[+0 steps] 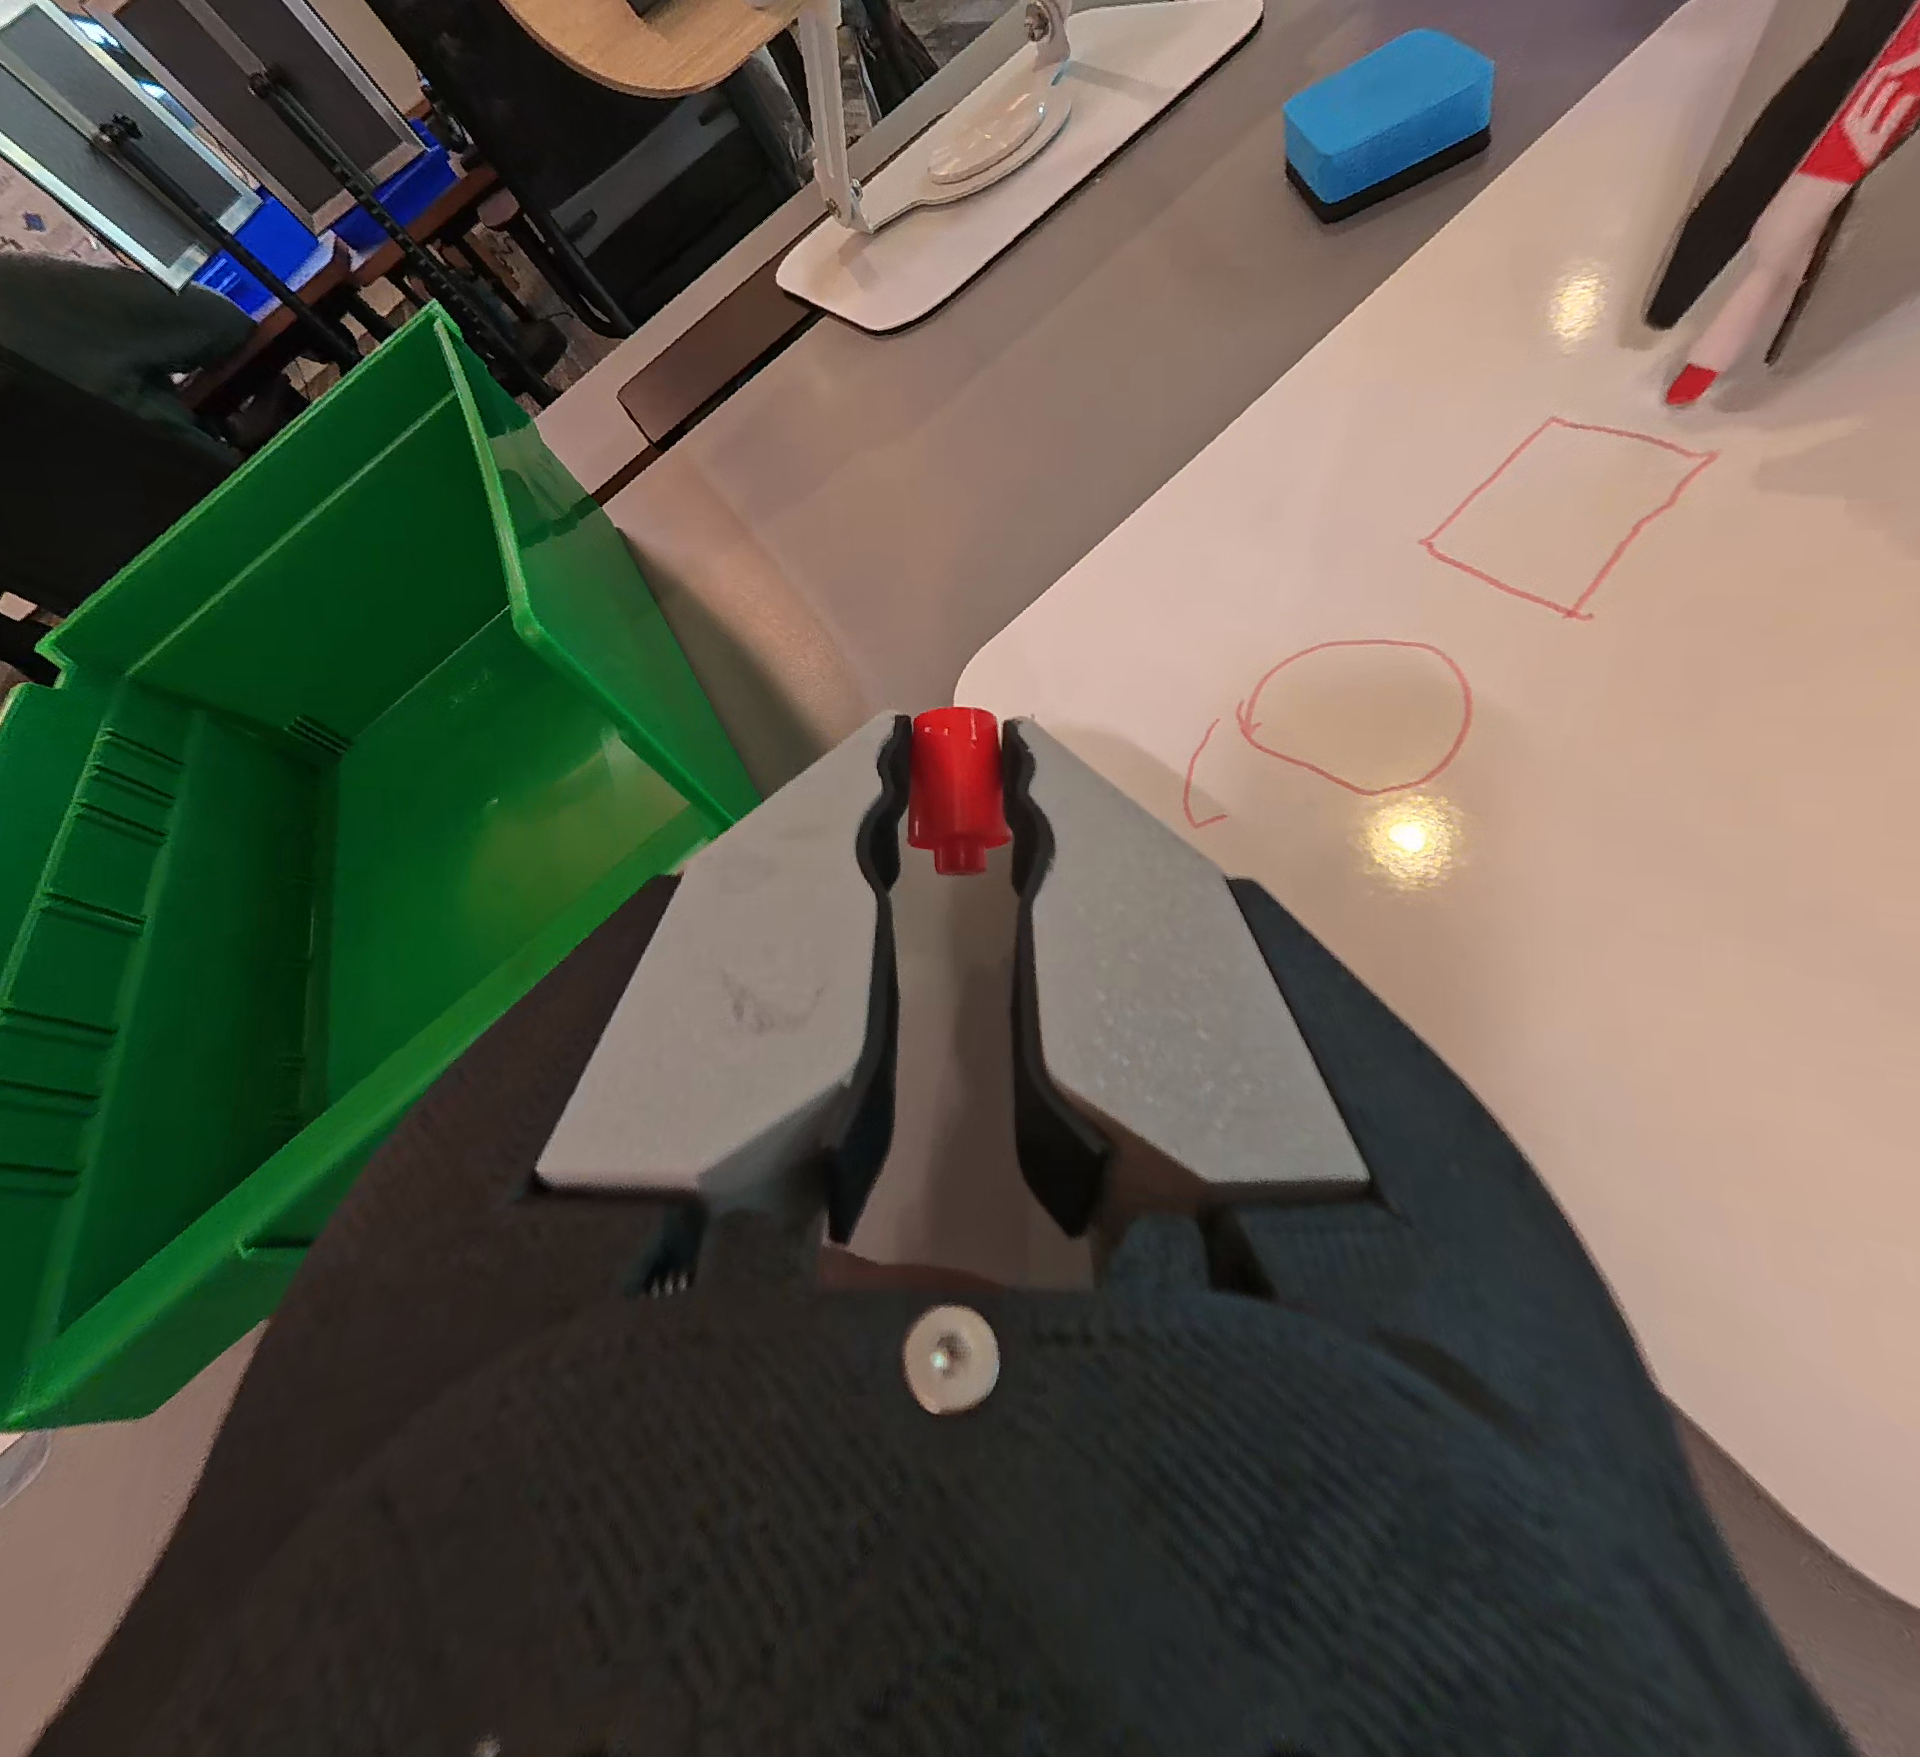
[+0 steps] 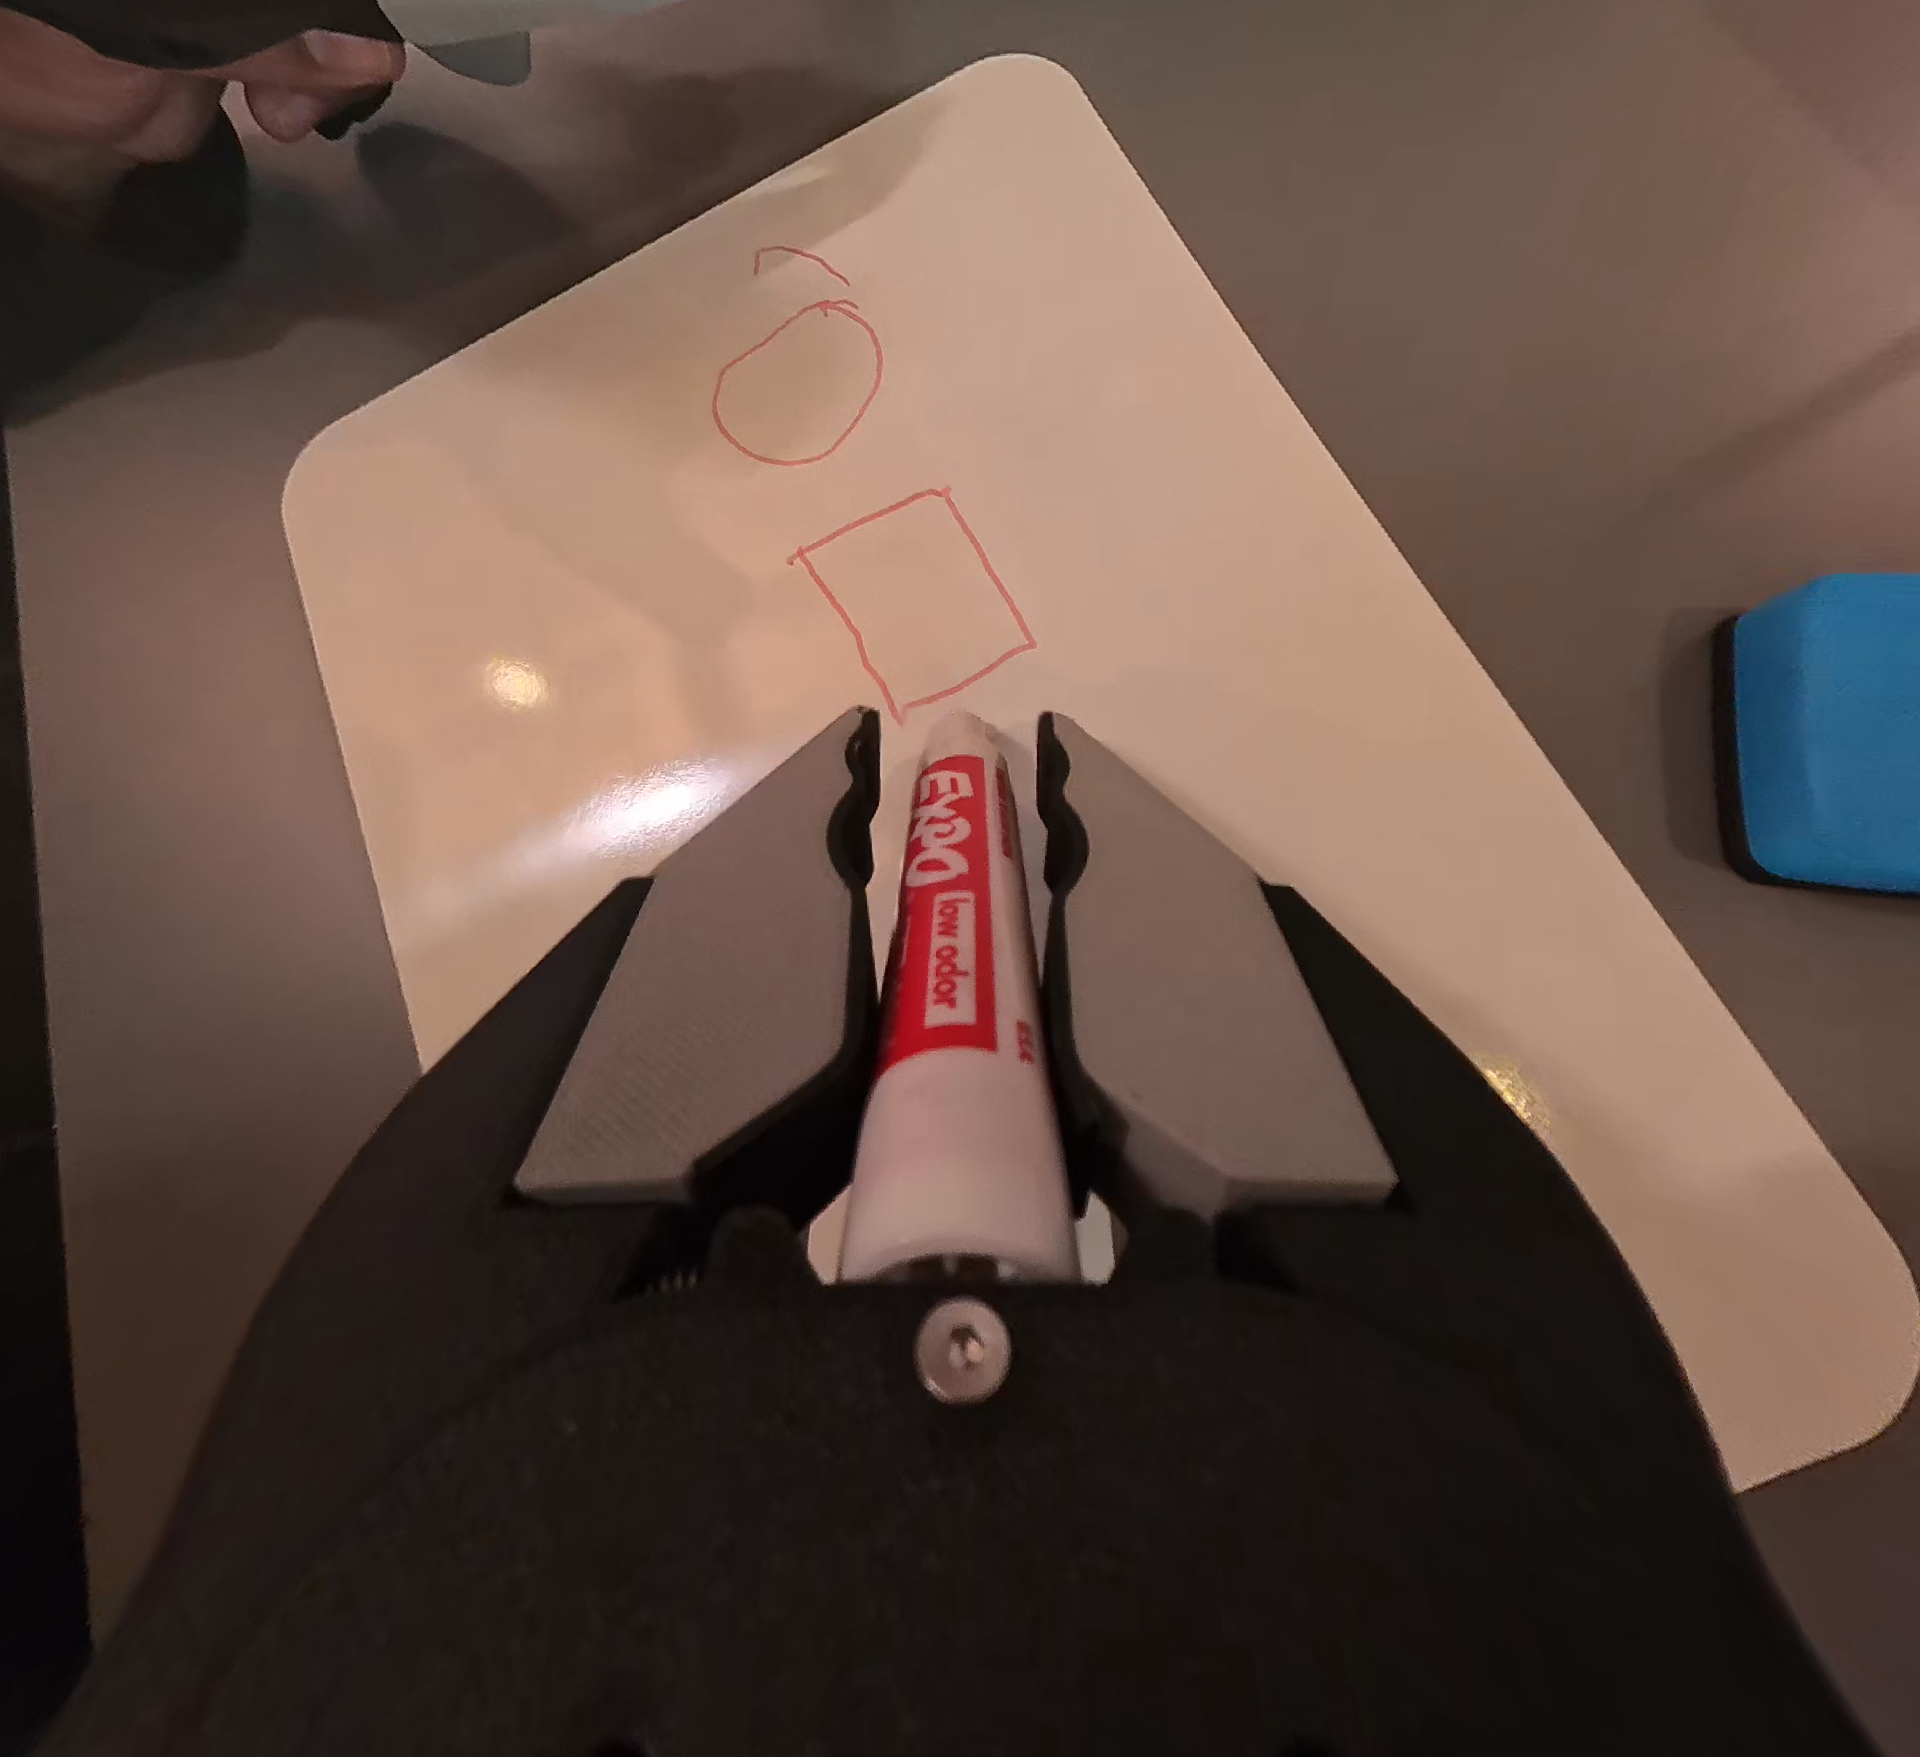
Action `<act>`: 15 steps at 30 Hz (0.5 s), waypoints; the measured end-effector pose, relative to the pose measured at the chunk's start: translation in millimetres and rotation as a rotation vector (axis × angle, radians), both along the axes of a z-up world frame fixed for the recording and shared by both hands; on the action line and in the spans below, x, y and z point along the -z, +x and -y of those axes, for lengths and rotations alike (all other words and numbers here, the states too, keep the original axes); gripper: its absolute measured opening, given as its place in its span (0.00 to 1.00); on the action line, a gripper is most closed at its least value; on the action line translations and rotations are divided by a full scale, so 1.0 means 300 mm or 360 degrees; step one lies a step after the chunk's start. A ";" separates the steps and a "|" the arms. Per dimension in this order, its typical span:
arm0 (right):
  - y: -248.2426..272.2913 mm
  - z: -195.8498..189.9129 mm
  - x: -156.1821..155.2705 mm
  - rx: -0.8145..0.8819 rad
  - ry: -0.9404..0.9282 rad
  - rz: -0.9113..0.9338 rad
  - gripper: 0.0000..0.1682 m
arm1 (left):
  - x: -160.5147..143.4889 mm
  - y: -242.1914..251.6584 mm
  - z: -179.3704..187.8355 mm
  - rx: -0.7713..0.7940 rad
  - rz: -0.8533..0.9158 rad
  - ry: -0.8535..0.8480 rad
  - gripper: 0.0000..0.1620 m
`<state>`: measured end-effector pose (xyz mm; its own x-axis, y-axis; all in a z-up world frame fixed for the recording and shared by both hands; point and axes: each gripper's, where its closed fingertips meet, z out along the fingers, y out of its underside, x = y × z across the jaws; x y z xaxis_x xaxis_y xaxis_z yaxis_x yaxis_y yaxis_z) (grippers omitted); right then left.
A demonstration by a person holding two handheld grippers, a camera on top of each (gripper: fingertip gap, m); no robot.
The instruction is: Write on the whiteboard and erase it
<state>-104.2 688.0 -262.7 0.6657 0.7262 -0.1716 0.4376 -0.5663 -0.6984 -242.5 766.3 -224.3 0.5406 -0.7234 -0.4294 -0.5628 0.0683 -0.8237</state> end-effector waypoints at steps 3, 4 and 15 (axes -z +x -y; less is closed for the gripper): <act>0.005 0.001 0.012 0.0002 -0.0008 0.0031 0.18 | 0.001 -0.001 0.000 -0.0001 -0.0001 -0.0001 0.10; 0.007 0.001 0.013 0.0004 -0.0010 0.0031 0.18 | 0.001 0.000 0.000 0.0000 0.0001 -0.0002 0.10; 0.055 0.023 0.020 0.0032 -0.0055 0.0013 0.17 | 0.003 -0.001 -0.001 0.0000 -0.0003 -0.0005 0.10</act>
<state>-87.6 681.0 -268.7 0.6815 0.7065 -0.1909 0.4314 -0.5985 -0.6750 -242.7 766.4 -225.1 0.5400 -0.7247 -0.4280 -0.5642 0.0657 -0.8230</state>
